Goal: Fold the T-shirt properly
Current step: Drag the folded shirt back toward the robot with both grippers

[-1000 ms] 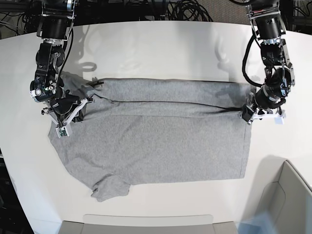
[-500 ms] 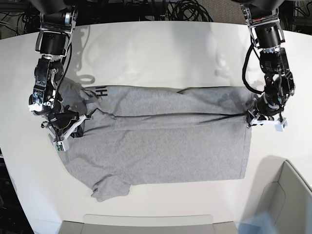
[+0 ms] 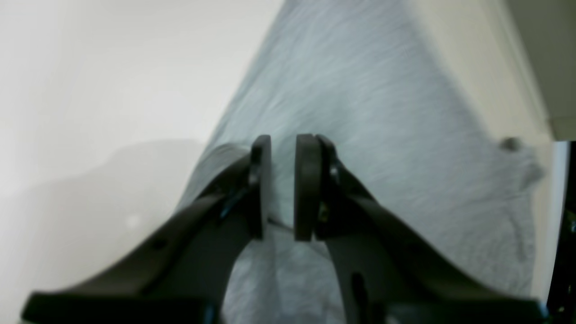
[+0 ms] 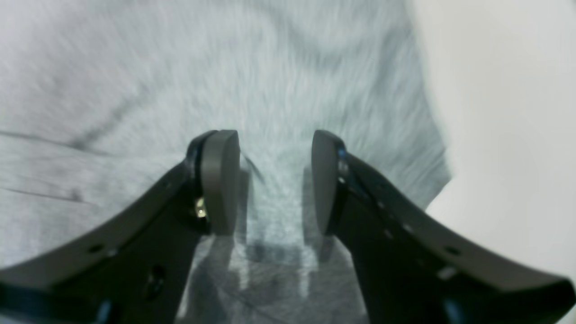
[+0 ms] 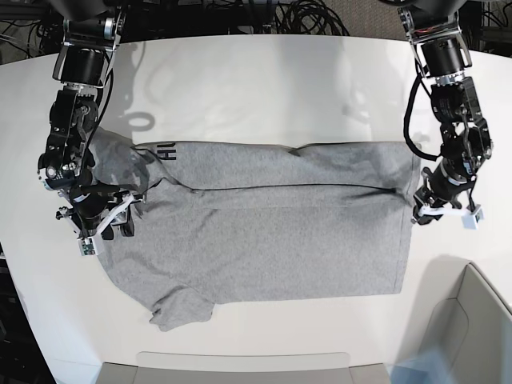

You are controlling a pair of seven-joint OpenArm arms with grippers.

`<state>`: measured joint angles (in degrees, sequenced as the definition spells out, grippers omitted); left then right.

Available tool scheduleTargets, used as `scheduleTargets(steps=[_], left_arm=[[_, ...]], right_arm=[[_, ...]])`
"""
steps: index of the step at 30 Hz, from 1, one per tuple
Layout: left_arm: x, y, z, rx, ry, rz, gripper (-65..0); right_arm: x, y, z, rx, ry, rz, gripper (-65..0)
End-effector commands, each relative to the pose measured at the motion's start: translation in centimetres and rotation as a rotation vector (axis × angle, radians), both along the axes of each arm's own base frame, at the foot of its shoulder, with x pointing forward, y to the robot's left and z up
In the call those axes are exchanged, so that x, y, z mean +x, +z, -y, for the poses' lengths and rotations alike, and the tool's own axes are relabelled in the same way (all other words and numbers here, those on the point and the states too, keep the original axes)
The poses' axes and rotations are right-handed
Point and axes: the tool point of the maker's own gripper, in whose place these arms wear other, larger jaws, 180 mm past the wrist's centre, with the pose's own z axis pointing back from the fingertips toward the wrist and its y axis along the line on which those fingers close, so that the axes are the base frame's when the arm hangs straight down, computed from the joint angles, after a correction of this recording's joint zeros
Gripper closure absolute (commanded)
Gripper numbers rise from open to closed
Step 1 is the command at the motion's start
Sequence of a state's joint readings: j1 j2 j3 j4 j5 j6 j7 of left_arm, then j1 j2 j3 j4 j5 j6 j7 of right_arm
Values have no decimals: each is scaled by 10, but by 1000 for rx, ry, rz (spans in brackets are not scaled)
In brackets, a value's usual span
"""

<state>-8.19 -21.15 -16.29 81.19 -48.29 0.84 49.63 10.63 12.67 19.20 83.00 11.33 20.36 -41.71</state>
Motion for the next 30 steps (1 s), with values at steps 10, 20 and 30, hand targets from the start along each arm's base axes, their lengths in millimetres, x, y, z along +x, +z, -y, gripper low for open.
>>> scheduleTargets(steps=[10, 20, 30], left_arm=[[-47, -21, 2, 54, -37, -69, -106], [-58, -30, 28, 39, -95, -86, -103], [-69, -68, 67, 12, -202, -193, -30]], right_arm=[[-45, 1, 17, -41, -32, 22, -267], [-74, -50, 22, -17, -49, -118, -189], [-76, -82, 51, -23, -92, -226, 0]])
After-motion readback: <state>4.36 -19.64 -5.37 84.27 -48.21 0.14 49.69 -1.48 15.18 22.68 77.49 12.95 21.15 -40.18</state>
